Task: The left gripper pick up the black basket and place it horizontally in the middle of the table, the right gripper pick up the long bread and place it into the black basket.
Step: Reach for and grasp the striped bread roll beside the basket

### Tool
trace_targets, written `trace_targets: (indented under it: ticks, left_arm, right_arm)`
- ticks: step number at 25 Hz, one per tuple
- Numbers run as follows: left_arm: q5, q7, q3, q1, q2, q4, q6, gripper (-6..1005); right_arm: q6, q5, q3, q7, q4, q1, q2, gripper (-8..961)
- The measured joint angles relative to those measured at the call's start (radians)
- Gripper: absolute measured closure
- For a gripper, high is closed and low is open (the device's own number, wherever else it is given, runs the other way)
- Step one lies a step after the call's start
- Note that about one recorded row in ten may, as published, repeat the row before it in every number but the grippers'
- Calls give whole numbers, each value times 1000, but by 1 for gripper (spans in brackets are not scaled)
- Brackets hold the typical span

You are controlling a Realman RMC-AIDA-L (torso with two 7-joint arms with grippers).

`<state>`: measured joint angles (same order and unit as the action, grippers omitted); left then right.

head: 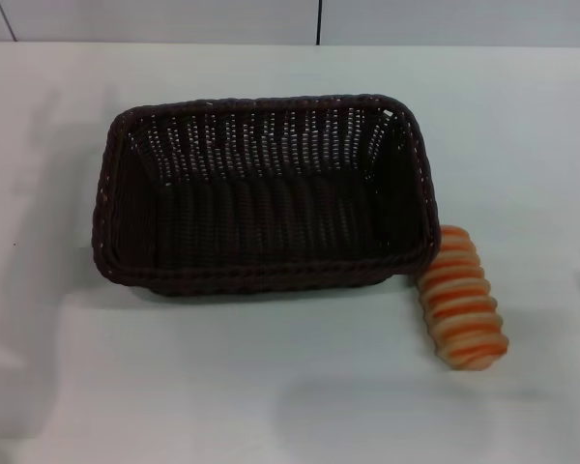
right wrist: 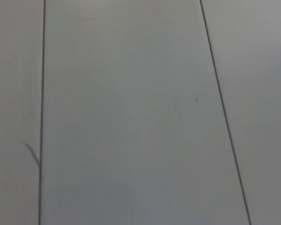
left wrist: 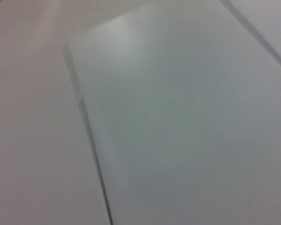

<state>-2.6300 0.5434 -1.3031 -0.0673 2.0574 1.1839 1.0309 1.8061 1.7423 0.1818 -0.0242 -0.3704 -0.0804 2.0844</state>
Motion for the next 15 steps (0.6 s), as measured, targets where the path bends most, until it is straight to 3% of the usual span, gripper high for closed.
trace_targets:
  ticks: [1,2,3,4,6,7,11,15]
  left_arm:
    - [-45,-159,-34,-10,3,-153,77,207]
    - [-45,-159,-34,-10,3,-153,77,207]
    - [-52,-258,-49,-40,4,-313,141,207]
    - [-52,-258,-49,-40,4,-313,141,207]
    - [-45,-303,-68,-91,9,-519,195,207]
    - [-45,-303,-68,-91,9,-519,195,207]
    - [-31,-347,-82,-134,12,-712,224,207]
    - [-30,-380,-88,-143,12,-757,219,207]
  right_arm:
    - [0,1,-9,0,0,2,0,148]
    - [0,1,-9,0,0,2,0,147]
    - [1,1,-12,0,0,3,0,147]
    - [1,1,-18,0,0,3,0,147]
    - [4,2,-48,-1,-3,4,0,147]
    - [4,2,-48,-1,-3,4,0,147]
    - [5,1,-107,-3,-7,14,2,147]
    - [-24,0,-122,-3,-11,18,3,147]
